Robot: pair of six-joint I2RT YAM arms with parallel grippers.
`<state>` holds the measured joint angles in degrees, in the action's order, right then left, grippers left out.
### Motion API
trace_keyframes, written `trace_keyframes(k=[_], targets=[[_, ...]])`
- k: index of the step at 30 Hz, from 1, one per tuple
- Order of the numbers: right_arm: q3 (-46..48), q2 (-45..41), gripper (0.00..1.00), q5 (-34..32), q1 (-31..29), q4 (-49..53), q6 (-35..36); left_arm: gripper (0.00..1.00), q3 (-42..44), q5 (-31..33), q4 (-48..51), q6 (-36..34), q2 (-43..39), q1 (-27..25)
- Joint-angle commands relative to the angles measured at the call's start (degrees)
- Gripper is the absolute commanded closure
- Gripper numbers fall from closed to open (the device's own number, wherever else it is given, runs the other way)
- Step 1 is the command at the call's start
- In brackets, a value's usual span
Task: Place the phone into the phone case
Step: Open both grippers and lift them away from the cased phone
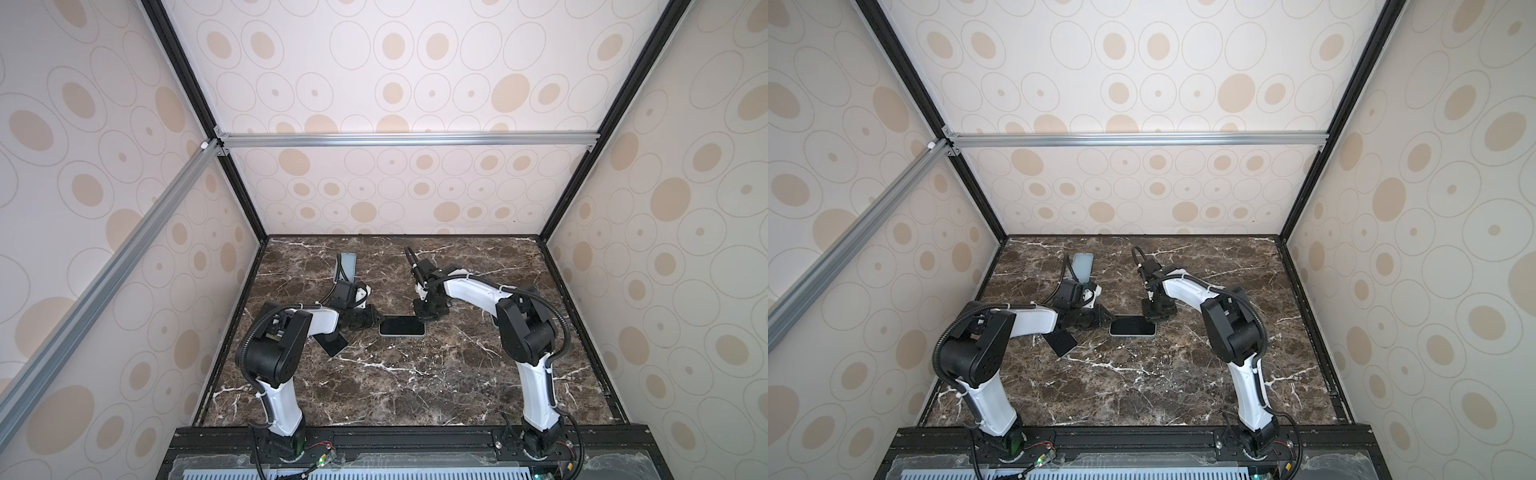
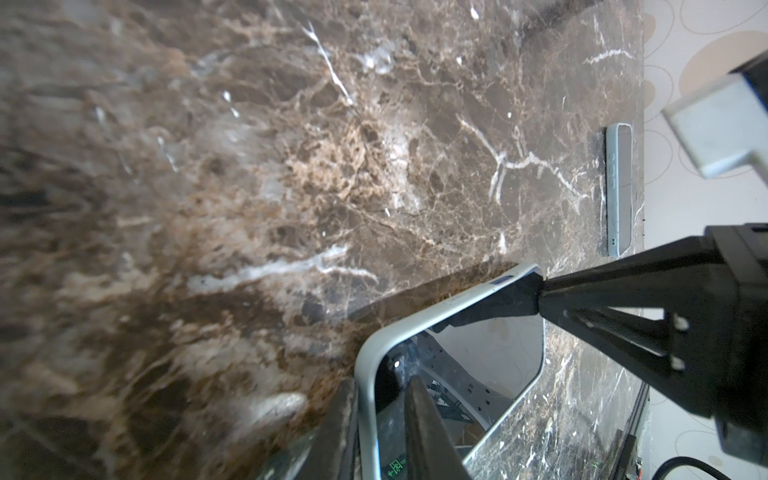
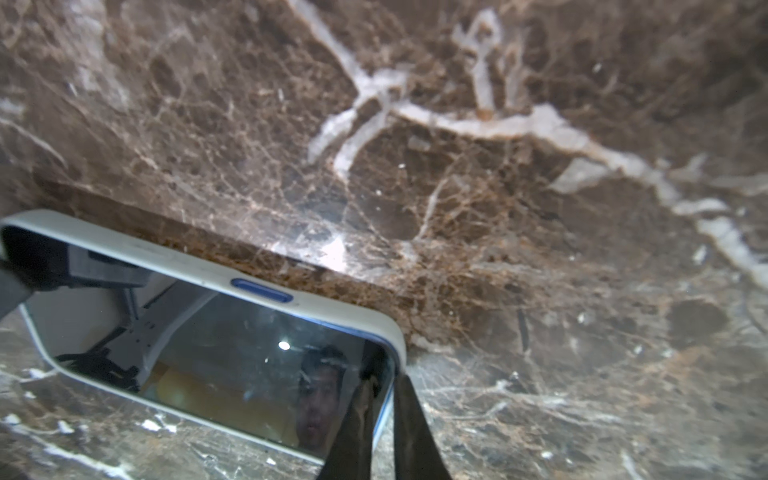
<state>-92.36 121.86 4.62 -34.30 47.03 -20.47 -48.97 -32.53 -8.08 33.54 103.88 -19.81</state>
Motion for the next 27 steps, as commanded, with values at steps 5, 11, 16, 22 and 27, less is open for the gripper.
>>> trace_keyframes(k=[5, 11, 16, 22, 27], targets=[[-4.4, -0.5, 0.79, -4.4, -1.3, 5.2, 5.2, 0.78, -1.2, 6.1, 0.1, -4.0, -5.9, 0.1], [-9.9, -5.5, 0.67, -3.5, -1.3, 4.8, 13.5, 0.76, 0.5, 9.2, -3.6, -5.5, -11.3, 0.2], [-12.4, -8.7, 0.59, -4.0, -1.4, 3.5, 21.3, 0.74, 2.7, 12.2, -6.9, -7.4, -17.1, 0.3], [-7.1, -16.6, 0.47, -3.2, -1.3, -4.8, 29.2, 0.71, 5.7, 15.4, -11.8, -12.5, -26.9, 0.5], [-1.1, -22.6, 0.34, 2.9, -1.4, -12.1, 37.1, 0.68, 6.8, 15.0, -12.1, -18.4, -34.0, 0.6]])
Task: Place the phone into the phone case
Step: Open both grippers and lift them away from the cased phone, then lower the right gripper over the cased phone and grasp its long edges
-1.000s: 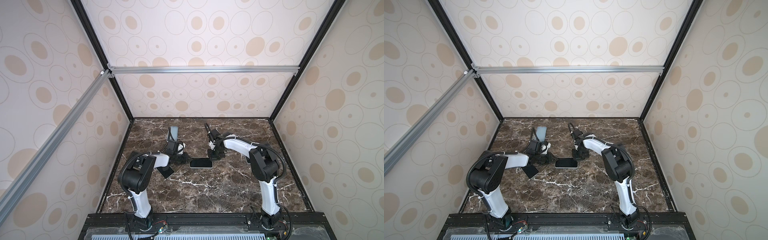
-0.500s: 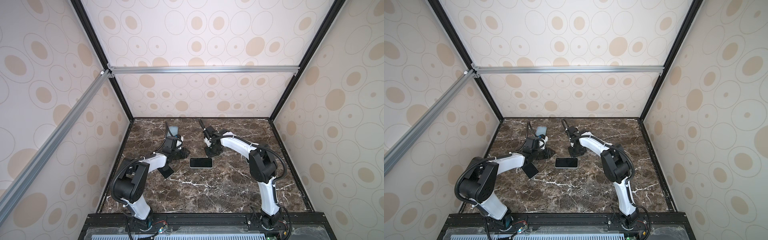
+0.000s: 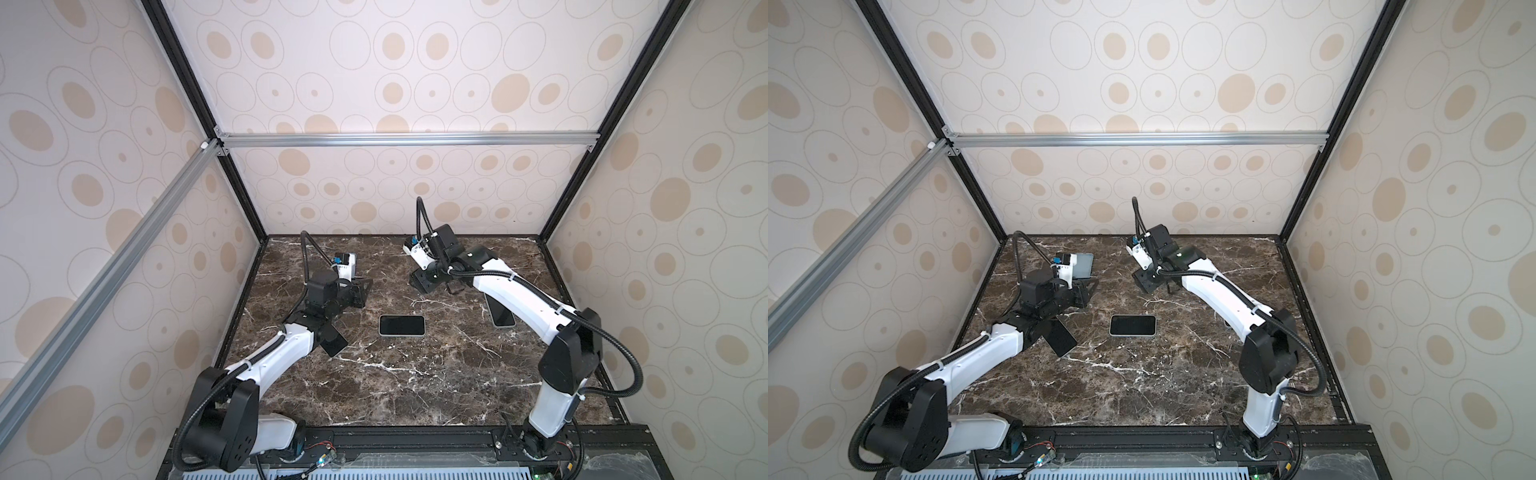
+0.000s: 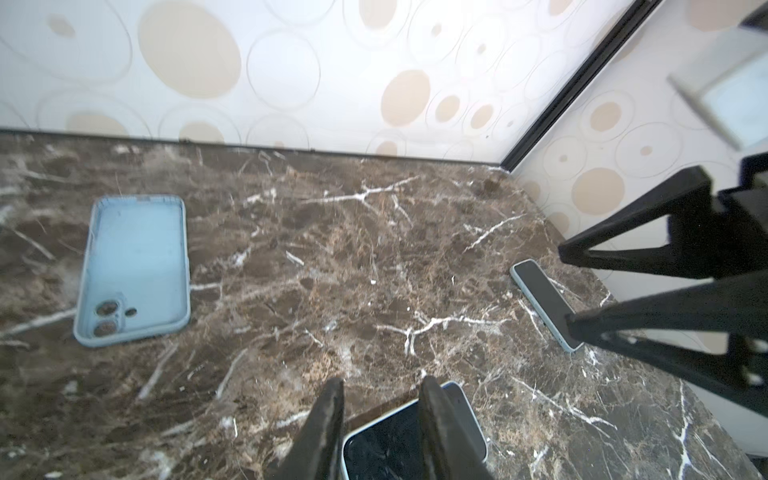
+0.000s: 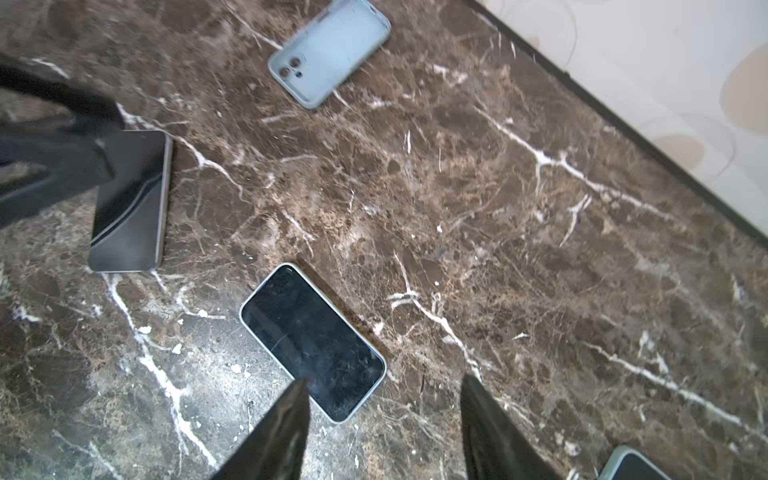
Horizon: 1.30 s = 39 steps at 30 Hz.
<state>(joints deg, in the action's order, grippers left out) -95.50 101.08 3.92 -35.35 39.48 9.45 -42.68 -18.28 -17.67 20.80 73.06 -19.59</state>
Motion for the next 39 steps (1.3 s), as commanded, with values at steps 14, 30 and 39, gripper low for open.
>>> trace_keyframes(k=[14, 30, 39], targets=[[9.5, -3.5, 0.20, 18.6, -0.3, -3.3, 28.1, 0.44, 11.5, -5.5, 0.9, -28.0, -28.7, 0.3], [11.8, 5.3, 0.15, 8.5, -3.8, 3.1, 35.5, 0.22, 25.2, -5.6, 10.2, -38.0, -44.2, 0.2], [8.1, 12.4, 0.00, 7.0, -4.5, 4.7, 33.3, 0.19, 28.2, 4.0, 8.9, -34.7, -43.1, 0.2]])
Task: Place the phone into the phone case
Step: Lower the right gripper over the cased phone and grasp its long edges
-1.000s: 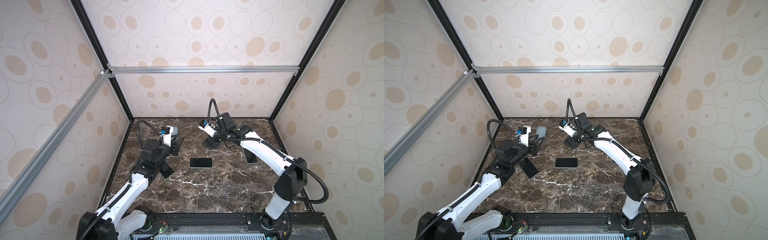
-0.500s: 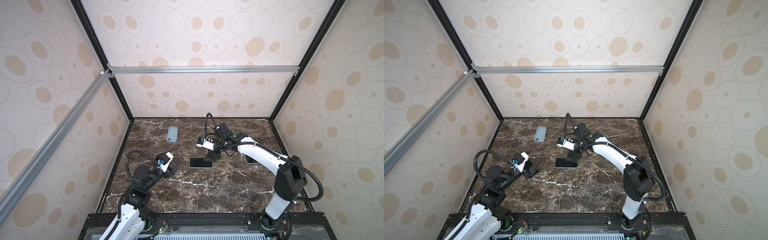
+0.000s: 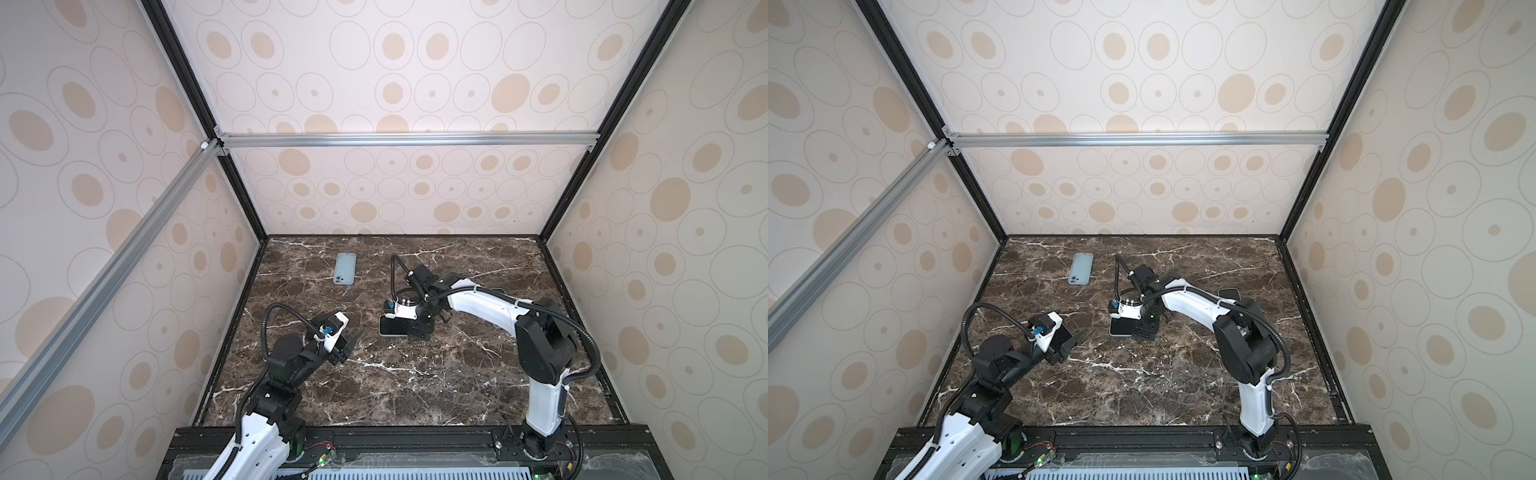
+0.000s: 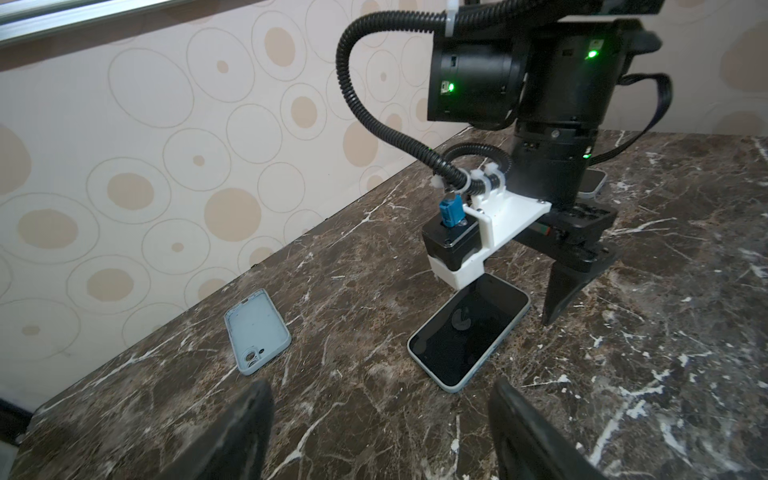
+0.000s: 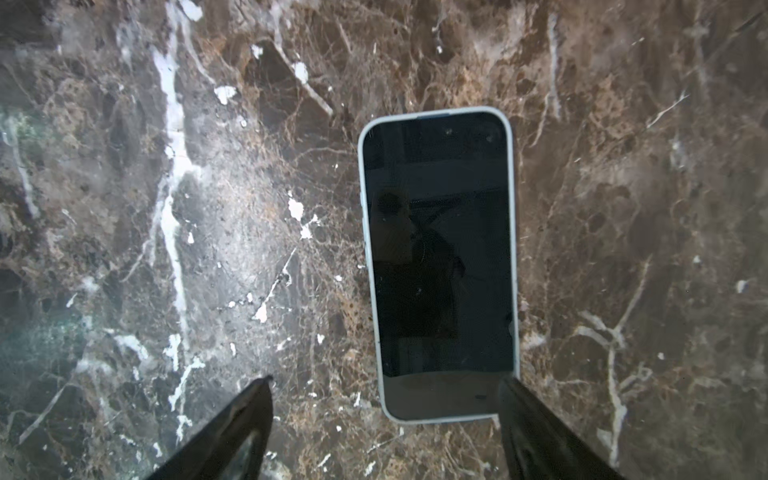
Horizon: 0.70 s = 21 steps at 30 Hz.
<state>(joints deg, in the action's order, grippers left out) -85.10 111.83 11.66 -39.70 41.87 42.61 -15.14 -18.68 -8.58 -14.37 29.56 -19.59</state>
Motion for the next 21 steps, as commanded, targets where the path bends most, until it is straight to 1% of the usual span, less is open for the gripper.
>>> trace_keyframes(k=[1, 6, 9, 12, 17, 21], targets=[[-3.2, 2.7, 0.01, -0.7, -0.2, 3.1, -0.2, 0.18, 0.8, 5.1, -0.3, 0.5, 0.7, 0.2], [-5.1, 5.1, 0.00, -0.5, -0.2, 3.5, -1.2, 0.17, 1.5, 8.4, -2.5, 1.9, 2.2, 0.2], [-6.0, 6.1, 0.01, -0.5, -0.2, 3.3, -1.7, 0.17, 1.6, 7.8, -3.5, 1.9, 3.4, 0.2], [-7.9, 7.7, 0.00, 0.2, -0.2, 5.2, -1.5, 0.17, 1.9, 7.5, -4.2, 2.2, 3.8, 0.2], [-10.1, 9.6, 0.00, 1.1, -0.2, 7.0, -1.8, 0.17, 2.3, 7.5, -4.8, 2.2, 3.5, 0.2], [-11.5, 11.2, 0.01, 0.5, -0.3, 7.5, -2.2, 0.17, 2.5, 8.1, -5.0, 2.0, 2.9, 0.2]])
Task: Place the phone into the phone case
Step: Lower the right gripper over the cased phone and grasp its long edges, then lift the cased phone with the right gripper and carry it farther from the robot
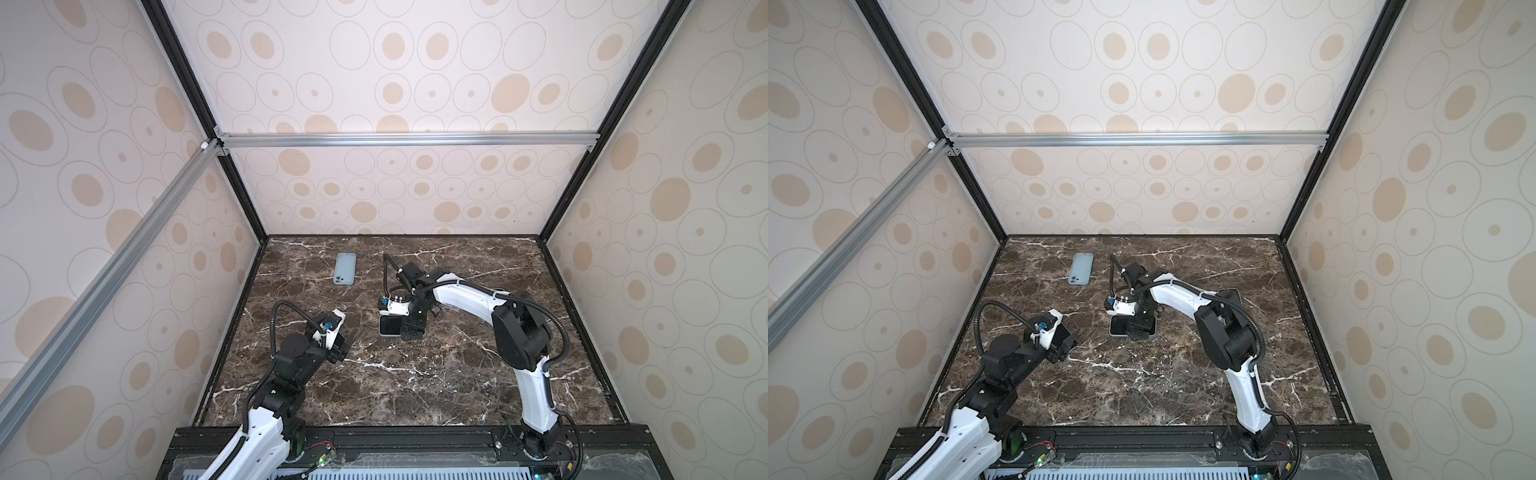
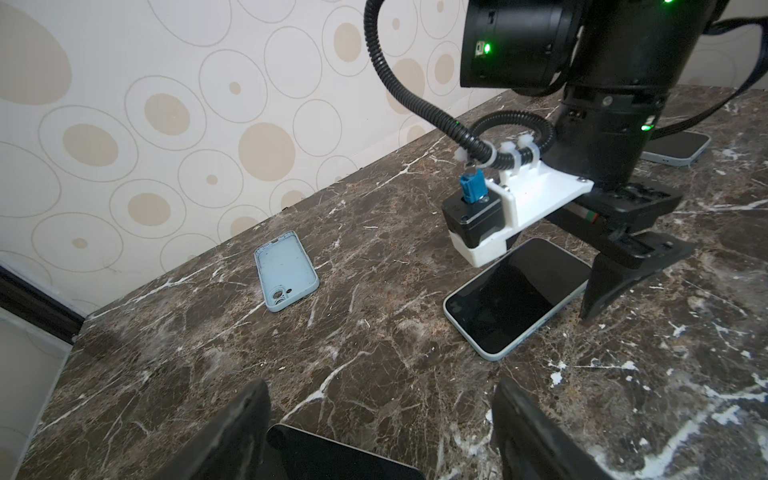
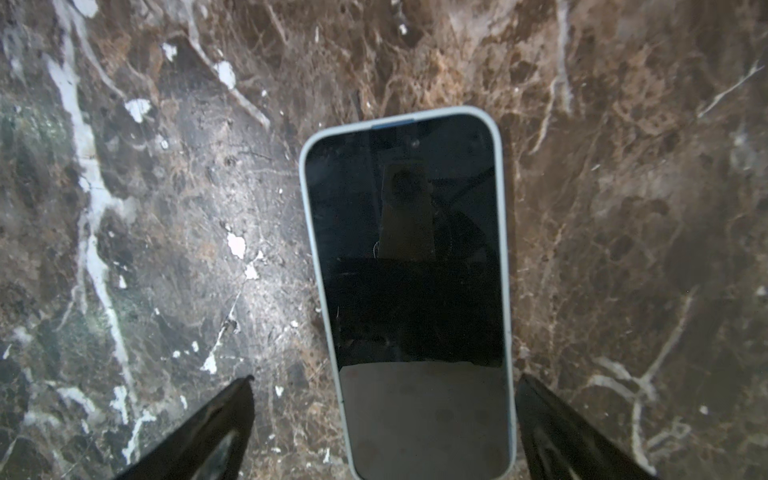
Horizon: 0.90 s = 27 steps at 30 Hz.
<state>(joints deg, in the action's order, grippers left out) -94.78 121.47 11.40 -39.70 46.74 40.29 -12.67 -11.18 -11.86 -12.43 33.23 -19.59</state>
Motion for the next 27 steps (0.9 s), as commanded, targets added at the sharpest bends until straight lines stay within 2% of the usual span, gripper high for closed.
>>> trace_keyframes(k=[1, 12, 27], targets=[[-2.3, 2.1, 0.01, 0.7, -0.3, 3.0, 0.1, 0.17, 0.1, 0.7, -1.7, 0.0, -1.0, 0.2], [-3.8, 6.0, 0.00, -0.9, -1.0, 4.4, -0.6, 0.16, 0.7, 1.1, -2.2, 0.0, -2.1, 0.2], [-4.3, 7.1, 0.12, -2.2, -1.8, 3.9, -0.8, 0.17, 1.0, 1.1, -2.7, -0.1, -2.3, 0.2]])
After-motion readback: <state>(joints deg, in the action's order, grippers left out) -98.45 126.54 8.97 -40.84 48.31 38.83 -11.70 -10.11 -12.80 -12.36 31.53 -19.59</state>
